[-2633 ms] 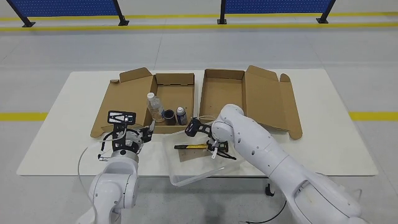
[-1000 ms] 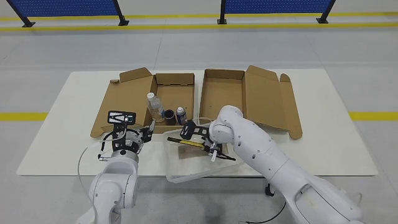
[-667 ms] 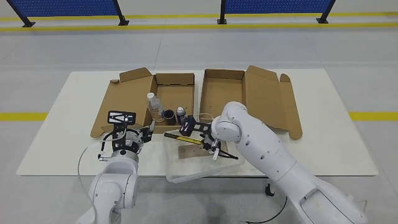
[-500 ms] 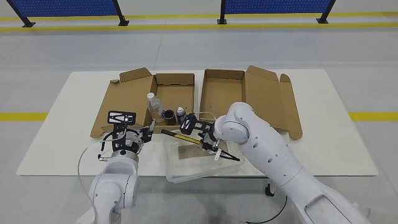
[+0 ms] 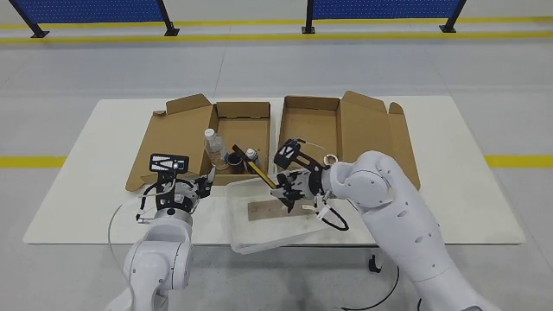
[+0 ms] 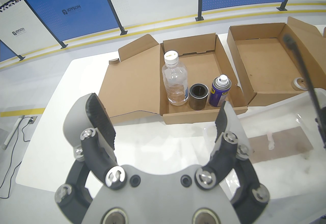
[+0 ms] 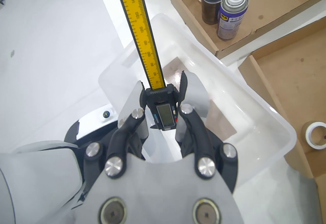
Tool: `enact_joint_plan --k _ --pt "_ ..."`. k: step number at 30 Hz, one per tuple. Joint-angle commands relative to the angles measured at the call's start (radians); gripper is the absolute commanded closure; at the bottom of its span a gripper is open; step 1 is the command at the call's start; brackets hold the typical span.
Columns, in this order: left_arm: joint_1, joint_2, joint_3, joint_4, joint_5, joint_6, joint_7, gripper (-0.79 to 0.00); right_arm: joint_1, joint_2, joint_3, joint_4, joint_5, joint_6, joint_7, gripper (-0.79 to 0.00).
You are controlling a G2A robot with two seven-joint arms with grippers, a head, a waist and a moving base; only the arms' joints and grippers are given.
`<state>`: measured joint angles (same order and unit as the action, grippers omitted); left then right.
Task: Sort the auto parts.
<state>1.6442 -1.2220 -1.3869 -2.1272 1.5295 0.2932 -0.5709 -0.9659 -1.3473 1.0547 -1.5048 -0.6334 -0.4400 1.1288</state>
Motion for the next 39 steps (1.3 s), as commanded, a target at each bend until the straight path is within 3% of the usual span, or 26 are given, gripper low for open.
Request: enact_joint_plan --k 1,12,23,31,39 --pt "0.0 0.0 0.0 0.0 0.0 0.0 0.0 -0.785 -0.013 0.005 0.015 -0.004 0.02 0.004 -0.008 0.0" --pt "0.0 0.0 0.0 0.0 0.0 0.0 0.0 -0.785 -0.028 0.02 0.025 -0.028 -0.005 0.059 -0.066 0.0" --pt "0.0 0.0 0.0 0.0 0.0 0.0 0.0 -0.785 0.035 0.03 0.099 -0.063 -0.161 0.332 -0.167 0.0" --pt "0.0 0.0 0.0 0.0 0.0 0.0 0.0 -0.785 0.128 0.022 0.082 0.11 -0.24 0.483 -0.196 0.0" --pt "0.0 0.0 0.0 0.0 0.0 0.0 0.0 -0.785 0.219 -0.001 0.047 0.324 -0.204 0.522 -0.291 0.0"
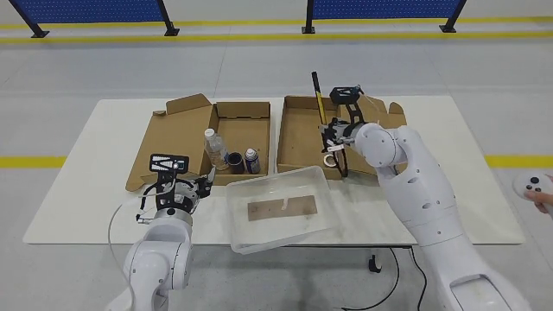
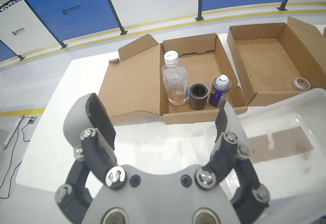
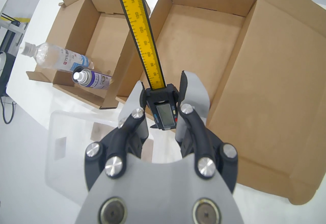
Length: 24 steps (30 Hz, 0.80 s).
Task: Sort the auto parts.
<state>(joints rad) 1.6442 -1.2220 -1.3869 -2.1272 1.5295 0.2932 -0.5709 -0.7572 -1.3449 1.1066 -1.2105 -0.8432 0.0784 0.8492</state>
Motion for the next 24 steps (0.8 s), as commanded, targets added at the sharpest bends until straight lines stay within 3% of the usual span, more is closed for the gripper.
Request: enact_joint_plan --k 1,10,24 --pt "0.0 0.0 0.0 0.0 0.0 0.0 0.0 -0.785 0.021 -0.007 -0.009 0.056 0.016 0.01 -0.025 0.0" --pt "0.0 0.0 0.0 0.0 0.0 0.0 0.0 -0.785 0.103 -0.055 -0.063 0.265 0.177 0.017 -0.135 0.0" --pt "0.0 0.0 0.0 0.0 0.0 0.0 0.0 -0.785 0.195 -0.13 -0.159 0.535 0.314 -0.027 -0.184 0.0"
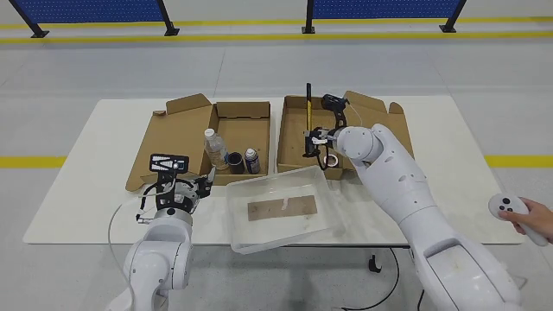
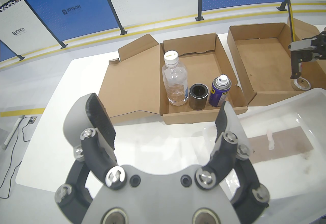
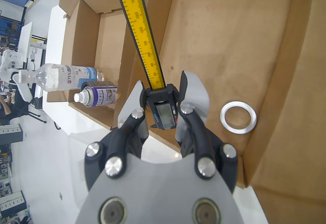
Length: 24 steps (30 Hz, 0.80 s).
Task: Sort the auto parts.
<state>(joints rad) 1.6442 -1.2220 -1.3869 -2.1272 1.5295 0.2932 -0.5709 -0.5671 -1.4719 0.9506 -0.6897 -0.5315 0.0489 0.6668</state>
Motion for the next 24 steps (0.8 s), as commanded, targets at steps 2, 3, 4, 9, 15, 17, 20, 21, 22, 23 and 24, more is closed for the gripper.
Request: enact_joint_plan --k 2,3,4,9,15,17,20,21,22,23,24 --pt "0.0 0.0 0.0 0.0 0.0 0.0 0.0 -0.785 0.012 -0.009 -0.008 0.035 0.01 0.0 -0.003 0.0" --pt "0.0 0.0 0.0 0.0 0.0 0.0 0.0 -0.785 0.016 -0.011 -0.01 0.046 0.01 -0.003 -0.005 -0.154" --pt "0.0 0.0 0.0 0.0 0.0 0.0 0.0 -0.785 0.019 -0.013 -0.012 0.057 0.009 -0.002 -0.006 -0.271" --pt "0.0 0.0 0.0 0.0 0.0 0.0 0.0 -0.785 0.033 -0.018 -0.013 0.088 0.011 -0.025 -0.007 -0.73" --pt "0.0 0.0 0.0 0.0 0.0 0.0 0.0 -0.785 0.038 -0.014 0.0 0.092 0.012 -0.053 -0.017 -0.785" --pt "0.0 0.0 0.0 0.0 0.0 0.0 0.0 -0.785 0.037 -0.01 0.004 0.077 -0.002 -0.059 -0.027 -0.785" --pt "0.0 0.0 0.0 0.0 0.0 0.0 0.0 -0.785 0.029 0.0 0.02 0.043 -0.019 -0.075 -0.059 -0.785" --pt "0.0 0.0 0.0 0.0 0.0 0.0 0.0 -0.785 0.023 0.005 0.026 0.026 -0.029 -0.081 -0.071 -0.785" --pt "0.0 0.0 0.0 0.0 0.0 0.0 0.0 -0.785 0.014 0.01 0.034 0.006 -0.04 -0.084 -0.084 -0.785" --pt "0.0 0.0 0.0 0.0 0.0 0.0 0.0 -0.785 0.003 0.017 0.045 -0.021 -0.049 -0.088 -0.101 -0.785" --pt "0.0 0.0 0.0 0.0 0.0 0.0 0.0 -0.785 -0.014 0.024 0.059 -0.054 -0.054 -0.099 -0.121 -0.785"
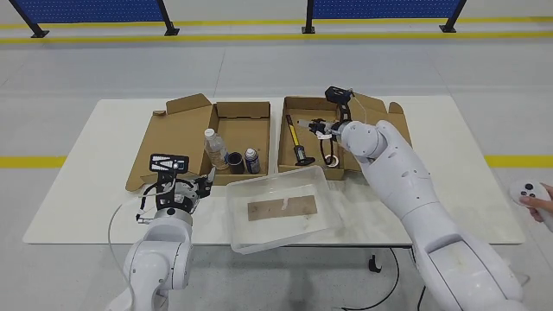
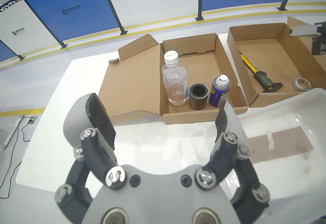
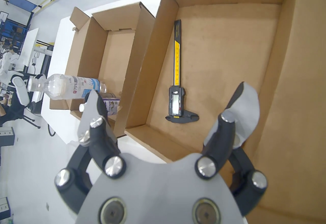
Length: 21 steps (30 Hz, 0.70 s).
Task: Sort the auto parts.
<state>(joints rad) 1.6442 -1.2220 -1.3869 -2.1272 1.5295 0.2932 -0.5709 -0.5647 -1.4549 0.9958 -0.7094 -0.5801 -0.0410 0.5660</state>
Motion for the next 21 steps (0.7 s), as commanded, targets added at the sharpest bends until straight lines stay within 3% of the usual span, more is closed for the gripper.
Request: enact_joint_plan --k 1,10,16,21 --pt "0.0 0.0 0.0 0.0 0.0 0.0 0.0 -0.785 -0.037 0.016 0.03 -0.073 -0.017 -0.022 -0.044 -0.785" --pt "0.0 0.0 0.0 0.0 0.0 0.0 0.0 -0.785 -0.374 0.109 0.258 -0.577 -0.093 -0.049 -0.116 -0.785" --pt "0.0 0.0 0.0 0.0 0.0 0.0 0.0 -0.785 -0.615 0.143 0.374 -0.909 -0.162 0.003 -0.08 -0.785" --pt "0.0 0.0 0.0 0.0 0.0 0.0 0.0 -0.785 -0.769 0.16 0.454 -1.078 -0.17 -0.007 -0.063 -0.785"
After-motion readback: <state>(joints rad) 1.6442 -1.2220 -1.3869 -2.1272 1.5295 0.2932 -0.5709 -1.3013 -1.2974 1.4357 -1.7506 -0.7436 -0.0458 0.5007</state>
